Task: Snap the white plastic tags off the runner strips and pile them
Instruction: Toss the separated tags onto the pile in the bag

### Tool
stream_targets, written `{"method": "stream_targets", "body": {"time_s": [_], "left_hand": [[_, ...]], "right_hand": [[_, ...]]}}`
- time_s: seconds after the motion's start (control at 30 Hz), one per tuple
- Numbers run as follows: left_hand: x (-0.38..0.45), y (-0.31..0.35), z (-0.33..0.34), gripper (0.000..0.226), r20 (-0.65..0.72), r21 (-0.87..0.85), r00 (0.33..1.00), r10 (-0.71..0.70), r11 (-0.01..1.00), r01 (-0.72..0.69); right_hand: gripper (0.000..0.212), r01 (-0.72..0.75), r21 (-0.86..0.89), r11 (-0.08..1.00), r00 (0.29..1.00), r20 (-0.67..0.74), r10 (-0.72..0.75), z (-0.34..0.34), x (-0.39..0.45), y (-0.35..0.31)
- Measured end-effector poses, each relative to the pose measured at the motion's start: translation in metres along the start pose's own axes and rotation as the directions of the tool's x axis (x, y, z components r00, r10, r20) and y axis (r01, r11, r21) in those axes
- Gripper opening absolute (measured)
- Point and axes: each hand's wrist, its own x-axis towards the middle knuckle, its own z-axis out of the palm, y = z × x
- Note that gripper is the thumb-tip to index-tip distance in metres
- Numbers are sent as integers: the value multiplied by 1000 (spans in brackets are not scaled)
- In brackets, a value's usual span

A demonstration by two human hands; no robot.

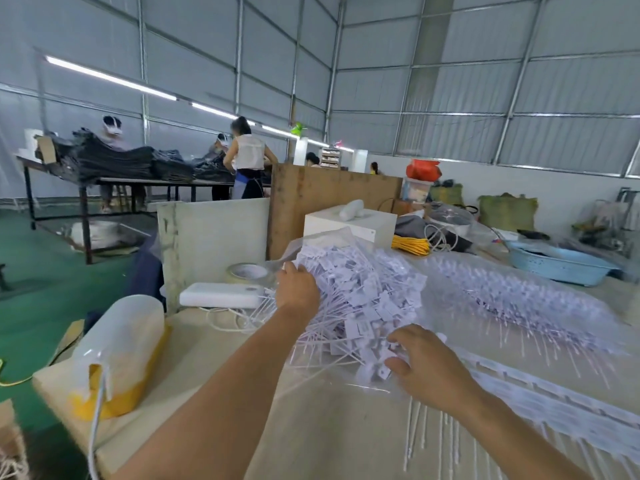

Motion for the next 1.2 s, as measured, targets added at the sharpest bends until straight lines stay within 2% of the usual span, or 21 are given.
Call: {"method": "stream_targets", "body": {"time_s": [0.13, 0.23, 0.33, 0.4, 0.43, 0.47, 0.53, 0.6, 0.67, 0.7, 0.73, 0.8, 0.9, 0.97, 1.07, 1.2], "left_hand": [[9, -2, -1, 47, 65, -6, 992, -105, 994, 106], [2, 7, -7, 52, 67, 75, 988, -140, 988, 135], [-16, 32, -18, 51, -97, 53, 993, -60, 996, 66], [-36, 57, -27, 45, -274, -40, 953, 128, 989, -144], [-48, 71, -33, 40, -375, -69, 894, 244, 955, -290], [-64, 86, -40, 33, -475, -79, 806, 353, 895, -439], [-97, 119, -51, 23, -565, -102, 617, 548, 696, -711], [-126, 153, -54, 24, -539, -152, 458, 707, 453, -879], [-152, 186, -43, 23, -449, -241, 377, 810, 296, -924], [-161, 203, -34, 24, -381, -267, 354, 854, 265, -926], [-167, 220, -23, 28, -317, -284, 350, 882, 263, -922], [-172, 248, -5, 34, -167, -254, 377, 911, 330, -909], [-169, 275, 13, 33, -25, -214, 428, 903, 414, -885], [-166, 285, 20, 29, -3, -224, 456, 890, 444, -868], [-162, 292, 26, 36, 23, -271, 503, 864, 490, -829], [-161, 289, 28, 36, 48, -313, 516, 855, 503, -805]], "right_hand": [[39, -12, 8, 1000, 998, 56, 11, 4, -11, 3], [39, -24, 16, 1000, 998, 61, 23, 3, -18, 0], [36, -12, 40, 999, 1000, 28, 11, 0, -23, 0], [36, 17, 73, 997, 999, -33, -14, -6, -32, 5], [35, 34, 92, 995, 997, -73, -27, -11, -40, 9], [32, 47, 108, 993, 993, -116, -34, -16, -49, 16], [28, 33, 143, 989, 981, -196, -5, -28, -73, 36], [24, -45, 167, 985, 971, -225, 82, -43, -101, 62], [19, -138, 148, 979, 965, -204, 166, -56, -128, 96], [19, -200, 118, 973, 958, -183, 219, -61, -141, 113], [21, -273, 83, 958, 943, -172, 284, -65, -153, 130], [24, -430, 15, 903, 883, -202, 424, -72, -176, 161], [27, -564, -35, 825, 802, -257, 538, -79, -202, 196], [32, -590, -37, 806, 795, -199, 573, -82, -210, 209], [38, -592, -70, 803, 805, -94, 585, -82, -214, 218], [26, -553, -183, 813, 832, -73, 550, -85, -209, 218]]}}
